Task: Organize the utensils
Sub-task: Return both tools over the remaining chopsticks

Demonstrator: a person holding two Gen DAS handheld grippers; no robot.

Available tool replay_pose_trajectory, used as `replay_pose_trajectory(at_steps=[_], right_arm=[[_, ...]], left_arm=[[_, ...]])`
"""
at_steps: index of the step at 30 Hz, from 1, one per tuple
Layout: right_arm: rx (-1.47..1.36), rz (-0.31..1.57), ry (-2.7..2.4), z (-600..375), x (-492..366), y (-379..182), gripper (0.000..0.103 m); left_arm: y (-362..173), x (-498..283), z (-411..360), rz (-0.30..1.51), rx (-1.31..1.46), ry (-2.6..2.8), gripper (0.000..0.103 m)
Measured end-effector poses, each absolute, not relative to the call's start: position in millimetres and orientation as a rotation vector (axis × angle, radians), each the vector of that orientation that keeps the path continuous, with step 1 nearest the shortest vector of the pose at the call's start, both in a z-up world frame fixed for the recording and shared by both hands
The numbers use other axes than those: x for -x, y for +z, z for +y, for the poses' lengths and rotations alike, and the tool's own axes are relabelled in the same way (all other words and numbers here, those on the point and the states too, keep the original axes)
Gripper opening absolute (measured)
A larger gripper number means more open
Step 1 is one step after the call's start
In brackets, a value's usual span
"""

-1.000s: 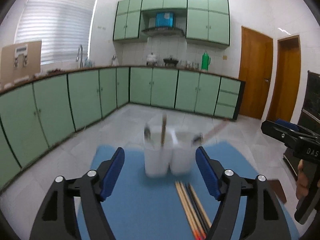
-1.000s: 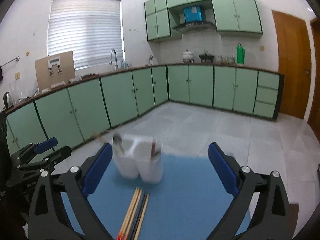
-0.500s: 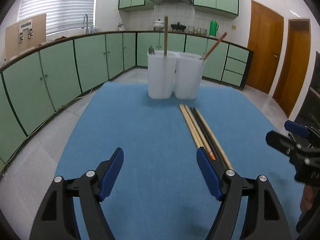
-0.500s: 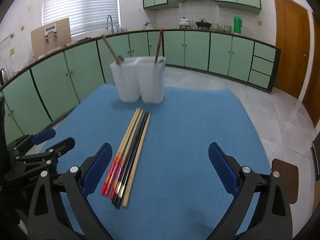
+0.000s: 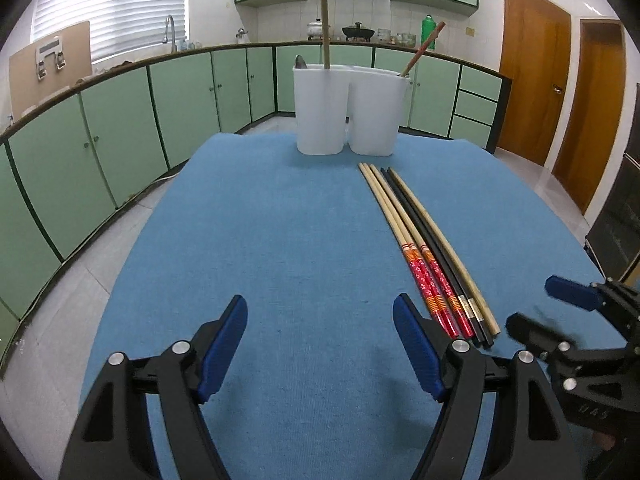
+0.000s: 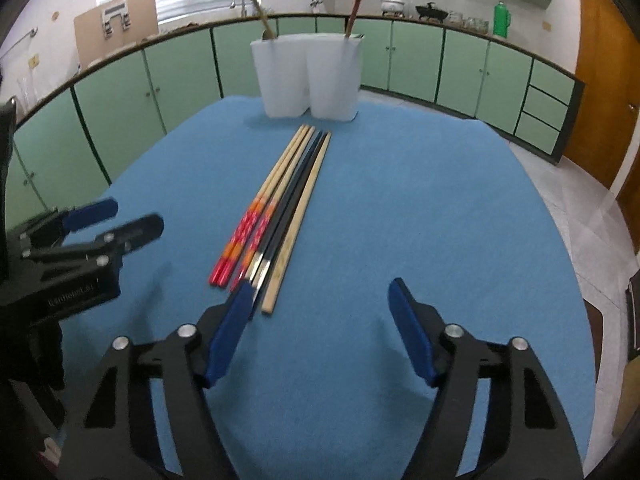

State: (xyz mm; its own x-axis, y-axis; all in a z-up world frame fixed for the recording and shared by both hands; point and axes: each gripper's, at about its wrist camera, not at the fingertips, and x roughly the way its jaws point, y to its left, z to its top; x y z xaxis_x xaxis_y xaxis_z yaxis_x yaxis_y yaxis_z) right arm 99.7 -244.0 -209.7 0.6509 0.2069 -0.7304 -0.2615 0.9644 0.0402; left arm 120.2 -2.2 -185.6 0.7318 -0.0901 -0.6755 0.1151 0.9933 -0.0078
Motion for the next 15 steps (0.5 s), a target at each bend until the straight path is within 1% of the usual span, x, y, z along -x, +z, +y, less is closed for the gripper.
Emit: replay_pose_trajectory(at_steps=[8,15], right_arm=[[0.071,0.881,0.285,-240,-101,-220,0.055],[0.078,0.896,0.244,-247,-104,-223,0.053]], left_arm=[[-188,-122,-7,0.774,-0.046,-0.112,0.074],[-190,-124,-3,0.789,-0.024,-0.109,0.074]])
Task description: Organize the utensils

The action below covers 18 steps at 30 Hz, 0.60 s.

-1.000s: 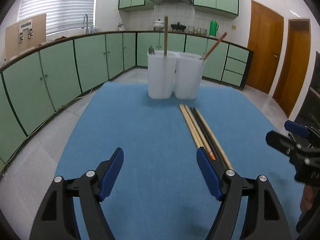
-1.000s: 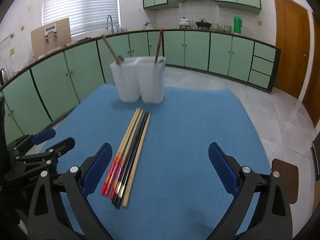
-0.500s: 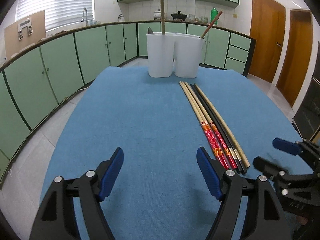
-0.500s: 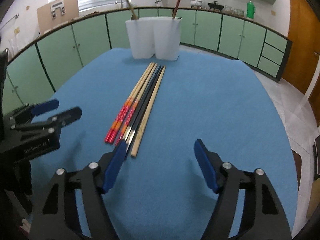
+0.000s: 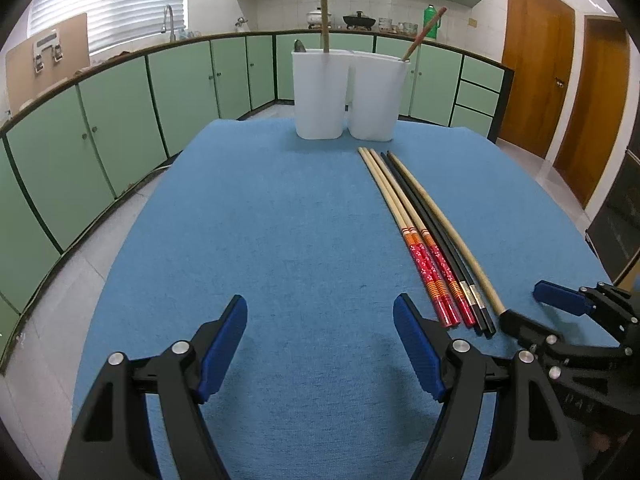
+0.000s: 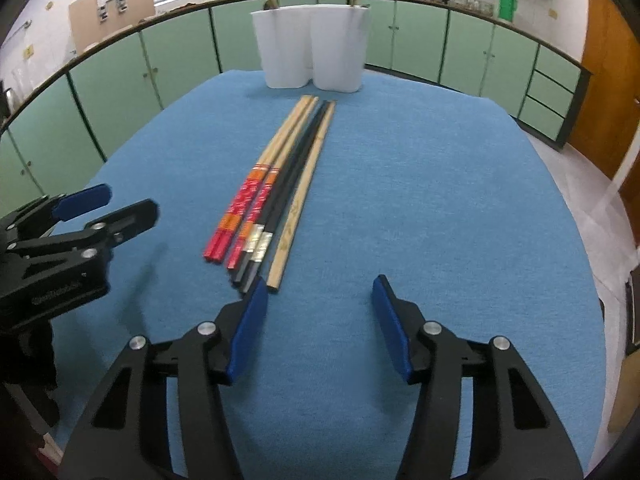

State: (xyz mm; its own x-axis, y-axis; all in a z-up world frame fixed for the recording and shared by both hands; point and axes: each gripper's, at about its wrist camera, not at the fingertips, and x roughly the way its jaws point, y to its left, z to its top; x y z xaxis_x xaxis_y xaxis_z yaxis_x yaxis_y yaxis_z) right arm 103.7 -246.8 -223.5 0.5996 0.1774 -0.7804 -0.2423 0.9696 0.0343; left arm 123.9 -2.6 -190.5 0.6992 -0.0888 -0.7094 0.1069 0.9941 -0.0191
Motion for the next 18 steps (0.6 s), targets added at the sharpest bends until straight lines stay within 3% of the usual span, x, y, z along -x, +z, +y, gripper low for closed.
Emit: replay_pose_trajectory(at_steps=[7,10,12,18], right_arm=[[0.05,0.899,0.254,-251,-106,-222,0.048],[0.07,0.894,0.269,-244,-108,-223,0.03],[0.066,0.895,0.285,-242,-111,-223,0.008],[0.059,0.892,0.265,-250,-110,-222,0.006]], left_arm=[[-192,-124,-5,0.797,-0.023,-0.126,0.074],[-193,-124,-7,0.806,-0.022,-0.139,0.074],[-194,-125,-11,0.817,-0.021,-0.151,0.074],[-197,-127,-27,0.845,-0.02,-0.213,0.074]])
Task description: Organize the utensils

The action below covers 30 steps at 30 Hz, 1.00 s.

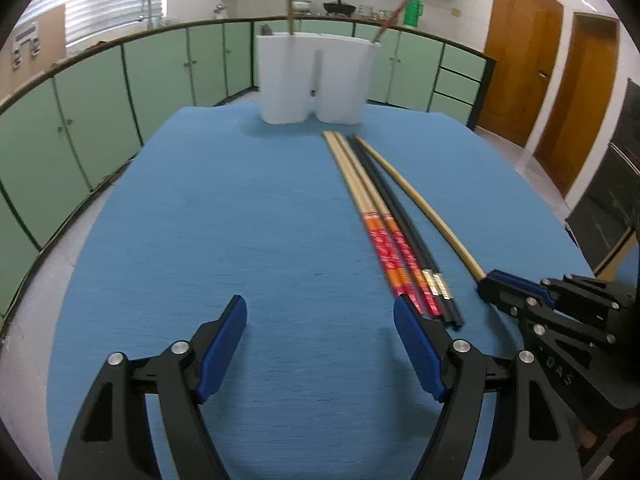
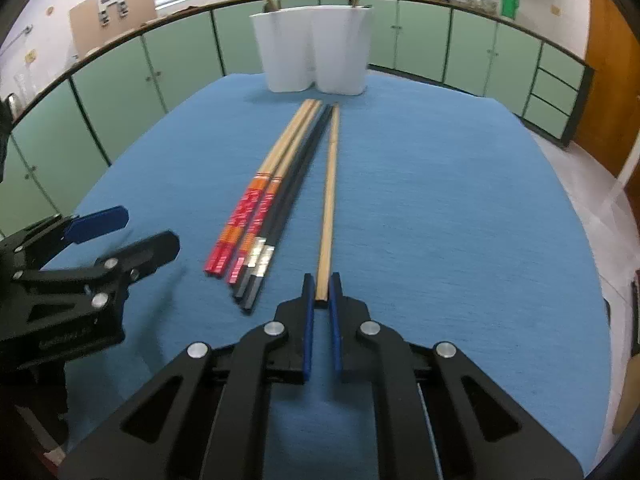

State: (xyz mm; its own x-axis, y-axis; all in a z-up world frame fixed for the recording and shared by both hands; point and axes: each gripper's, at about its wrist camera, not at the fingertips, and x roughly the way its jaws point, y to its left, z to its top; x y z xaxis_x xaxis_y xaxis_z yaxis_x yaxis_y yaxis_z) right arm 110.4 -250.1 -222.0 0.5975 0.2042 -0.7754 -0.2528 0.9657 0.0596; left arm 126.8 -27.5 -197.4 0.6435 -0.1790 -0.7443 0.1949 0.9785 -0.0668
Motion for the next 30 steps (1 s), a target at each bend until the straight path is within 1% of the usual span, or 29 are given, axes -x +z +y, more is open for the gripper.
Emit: replay_pose_trajectory(at_steps=[12,21,25,28,30], right_arm=[[0.008,0.894,0.255,-263,-114,-224,0.006],[0.01,0.893,0.256,-264,-113,-224,0.007],[0.014,0.892,0.258,-263,-113,-224,0.008],[0.006,0.894,0.261,-263,-114,-224,0.008],[0.002,0.896,0.263,-264,-115,-224,0.008]], left_arm=[[-208,-138,-45,0.9,-0.062,-0.217,0.076],[-205,-136,-23,0.893,-0.032,-0.115,0.076],[-207,-136,-28,0.898,-0.056,-0.126,0.075],[-207,-137,-33,0.894,-0.07,-0.146,0.064],[-206,-136,-35,0.89,-0.071,-0.16,0.05]])
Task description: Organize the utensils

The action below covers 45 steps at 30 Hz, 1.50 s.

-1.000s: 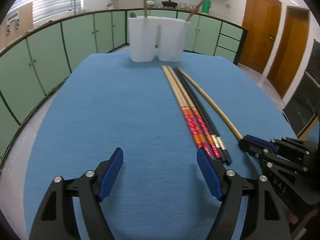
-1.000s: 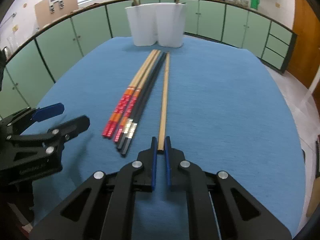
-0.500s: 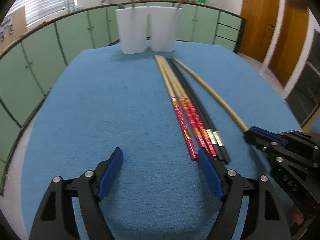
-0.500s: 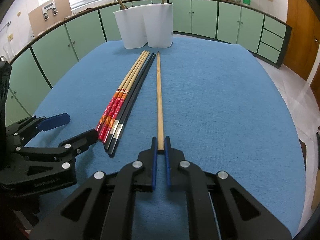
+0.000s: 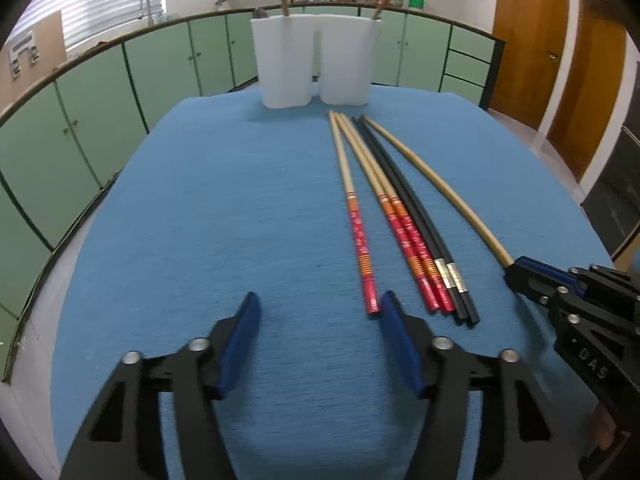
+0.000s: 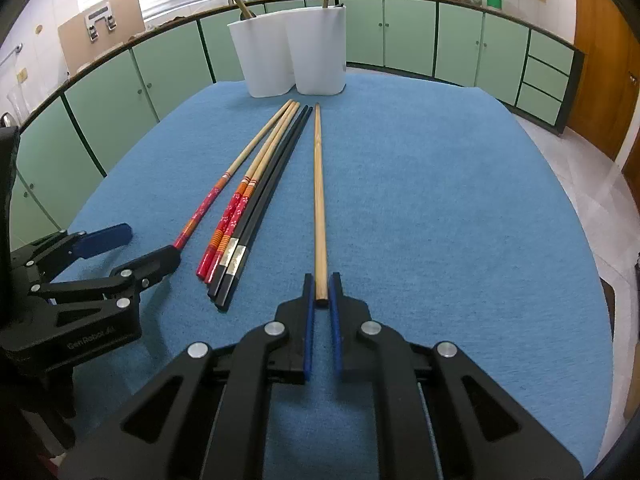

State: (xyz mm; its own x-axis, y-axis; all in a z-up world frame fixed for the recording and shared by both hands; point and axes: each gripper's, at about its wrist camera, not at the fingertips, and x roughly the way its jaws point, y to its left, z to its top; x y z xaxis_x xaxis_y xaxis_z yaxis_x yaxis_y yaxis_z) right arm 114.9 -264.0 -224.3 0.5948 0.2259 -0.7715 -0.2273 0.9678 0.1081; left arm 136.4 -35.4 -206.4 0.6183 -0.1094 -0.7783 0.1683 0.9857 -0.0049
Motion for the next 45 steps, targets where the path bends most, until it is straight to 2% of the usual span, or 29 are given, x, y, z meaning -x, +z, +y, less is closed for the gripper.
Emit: replay_pose_trajectory(at_steps=[1,3,4,6,14,20,33,45], right_arm=[[0.001,0.896,0.263,-264,-115,-224,0.007],[-0.002,0.895,0.265,-264,-115,-225,0.007],[-0.005,0.895,0.266,-264,-115,-225,0.007],[-0.012,0.895,0.268,-266,-115,-225,0.007],[-0.015,0.88,0.276,-267,-112,-219,0.006],[-0.006,0.82,0.281,-268,-109,-193,0.006],[-0.006,0.659,0.295,-280,-120,-108,0.006],[0.031,0.576,0.34,-278,-163,-31,0.006]], left_arm=[[-206,-136,-37,0.887,-0.071,-0.169,0.046],[-206,-135,-39,0.882,-0.072,-0.181,0.029],[-206,-135,-40,0.881,-0.075,-0.188,0.025],[-206,-135,-42,0.879,-0.078,-0.193,0.007],[-194,-128,-38,0.845,-0.058,-0.209,0.006],[-159,-122,-31,0.763,-0.066,-0.211,0.006],[-72,-126,-17,0.564,-0.044,-0.231,0.006],[-14,-167,-17,0.478,-0.053,-0.28,0.005]])
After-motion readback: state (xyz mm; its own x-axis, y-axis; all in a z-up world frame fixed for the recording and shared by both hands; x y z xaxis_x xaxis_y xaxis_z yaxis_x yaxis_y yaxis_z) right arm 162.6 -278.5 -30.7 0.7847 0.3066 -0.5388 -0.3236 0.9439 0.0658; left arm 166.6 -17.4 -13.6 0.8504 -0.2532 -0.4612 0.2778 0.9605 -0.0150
